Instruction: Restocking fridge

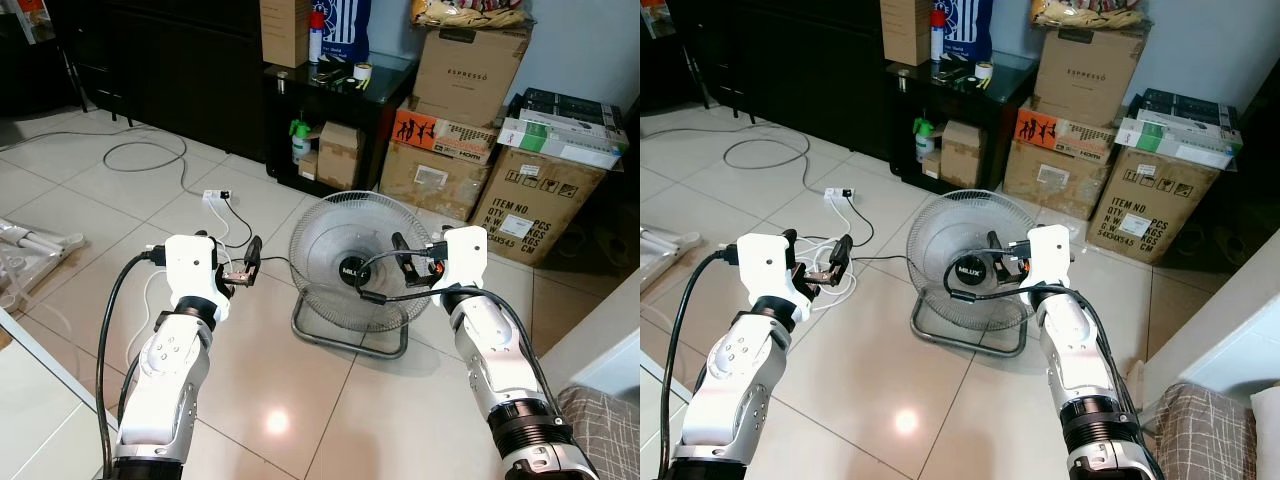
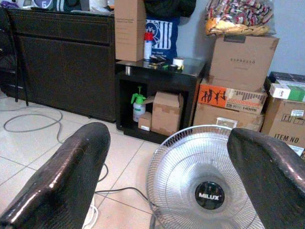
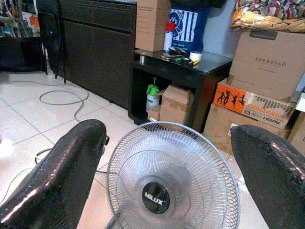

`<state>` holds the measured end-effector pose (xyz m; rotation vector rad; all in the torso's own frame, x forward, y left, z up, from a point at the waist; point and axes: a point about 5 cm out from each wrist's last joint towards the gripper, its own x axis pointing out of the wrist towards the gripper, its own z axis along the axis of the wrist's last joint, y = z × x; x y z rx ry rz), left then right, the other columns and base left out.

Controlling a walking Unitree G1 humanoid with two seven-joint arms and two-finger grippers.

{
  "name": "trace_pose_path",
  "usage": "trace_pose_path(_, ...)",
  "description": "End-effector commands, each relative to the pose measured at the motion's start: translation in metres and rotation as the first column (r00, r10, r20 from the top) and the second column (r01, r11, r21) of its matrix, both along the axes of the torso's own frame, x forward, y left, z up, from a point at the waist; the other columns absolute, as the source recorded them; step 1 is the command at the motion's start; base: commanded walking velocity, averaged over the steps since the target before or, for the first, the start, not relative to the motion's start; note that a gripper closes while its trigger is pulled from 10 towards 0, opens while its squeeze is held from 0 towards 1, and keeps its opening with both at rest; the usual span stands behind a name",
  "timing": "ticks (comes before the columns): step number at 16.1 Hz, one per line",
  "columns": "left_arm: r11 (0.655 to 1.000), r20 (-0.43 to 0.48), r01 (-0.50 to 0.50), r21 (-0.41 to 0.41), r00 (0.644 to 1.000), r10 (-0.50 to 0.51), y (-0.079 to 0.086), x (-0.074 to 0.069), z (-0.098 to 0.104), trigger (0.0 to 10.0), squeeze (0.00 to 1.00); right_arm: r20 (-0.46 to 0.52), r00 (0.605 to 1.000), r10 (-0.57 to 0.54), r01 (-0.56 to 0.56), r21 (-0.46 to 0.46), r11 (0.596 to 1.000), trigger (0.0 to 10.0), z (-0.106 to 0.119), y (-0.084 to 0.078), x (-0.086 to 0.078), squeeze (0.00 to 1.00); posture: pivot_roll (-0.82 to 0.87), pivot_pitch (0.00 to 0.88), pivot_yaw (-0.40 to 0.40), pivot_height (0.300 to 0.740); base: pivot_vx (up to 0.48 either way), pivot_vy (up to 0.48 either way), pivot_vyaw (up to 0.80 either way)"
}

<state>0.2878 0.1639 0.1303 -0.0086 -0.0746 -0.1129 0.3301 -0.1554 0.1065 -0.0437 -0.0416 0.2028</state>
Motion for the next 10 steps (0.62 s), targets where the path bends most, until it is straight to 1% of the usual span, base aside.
trace_pose_path(1,1.0,0.009,0.005,-0.006,1.0,-0.005,-0.001,0.0,0.004,10.0,0.0,-0.005,1.0,-0.001,0.0,-0.013,1.0,10.0,0.0,-0.002,-0.001,0.02,0.04,0.0,-0.051,0.74,0.0,0.0,0.0)
trace_pose_path(4,1.0,0.009,0.005,-0.006,1.0,-0.005,-0.001,0.0,0.004,10.0,0.0,-0.005,1.0,-0.001,0.0,-0.013,1.0,10.0,0.0,-0.002,-0.001,0.02,0.04,0.0,-0.051,0.74,0.0,0.0,0.0)
trace_pose_path(5,1.0,-0.007,0.007,-0.02,1.0,-0.007,-0.003,-0.002,0.004,10.0,0.0,-0.015,1.0,0.0,0.0,-0.016,1.0,10.0,0.001,-0.002,-0.002,0.08,0.0,0.0,0.0,0.74,0.0,0.0,0.0)
trace_pose_path(6,0.998,-0.108,0.029,-0.061,0.994,-0.036,-0.009,0.005,-0.012,10.0,0.0,-0.043,0.999,0.004,-0.003,0.021,1.0,10.0,0.0,0.012,0.001,0.0,0.0,0.0,-0.007,0.74,0.0,0.0,0.0)
trace_pose_path(8,0.997,-0.149,0.033,-0.077,0.988,-0.044,-0.011,0.008,-0.02,10.0,0.0,-0.052,0.999,0.012,-0.011,0.025,1.0,10.0,0.0,0.018,0.003,0.0,0.0,0.0,-0.008,0.74,0.0,0.0,0.0)
trace_pose_path(10,0.997,-0.155,0.034,-0.074,0.987,-0.045,-0.012,0.007,-0.022,10.0,0.0,-0.055,0.998,0.018,-0.017,0.019,1.0,10.0,-0.001,0.02,0.002,0.0,0.0,0.0,-0.008,0.74,0.0,0.0,0.0)
